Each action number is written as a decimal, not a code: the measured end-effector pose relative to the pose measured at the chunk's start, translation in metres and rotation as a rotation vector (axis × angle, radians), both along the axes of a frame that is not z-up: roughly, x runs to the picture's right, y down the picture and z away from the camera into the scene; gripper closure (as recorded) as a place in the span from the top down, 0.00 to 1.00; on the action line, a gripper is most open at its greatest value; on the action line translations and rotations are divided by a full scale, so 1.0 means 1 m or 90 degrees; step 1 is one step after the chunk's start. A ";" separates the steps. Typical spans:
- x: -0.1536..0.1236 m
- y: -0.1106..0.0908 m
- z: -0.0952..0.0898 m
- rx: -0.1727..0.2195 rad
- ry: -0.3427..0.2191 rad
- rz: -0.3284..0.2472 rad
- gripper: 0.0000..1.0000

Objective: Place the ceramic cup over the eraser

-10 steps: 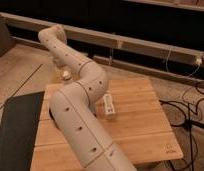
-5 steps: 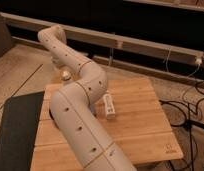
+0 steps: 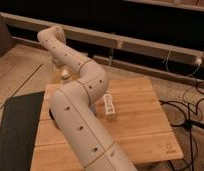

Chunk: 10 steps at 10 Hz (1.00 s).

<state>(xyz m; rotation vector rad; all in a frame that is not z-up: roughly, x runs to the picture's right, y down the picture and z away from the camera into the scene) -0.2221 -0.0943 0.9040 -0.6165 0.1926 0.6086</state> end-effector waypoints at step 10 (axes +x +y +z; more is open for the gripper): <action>0.022 0.044 0.016 0.007 -0.058 0.013 0.00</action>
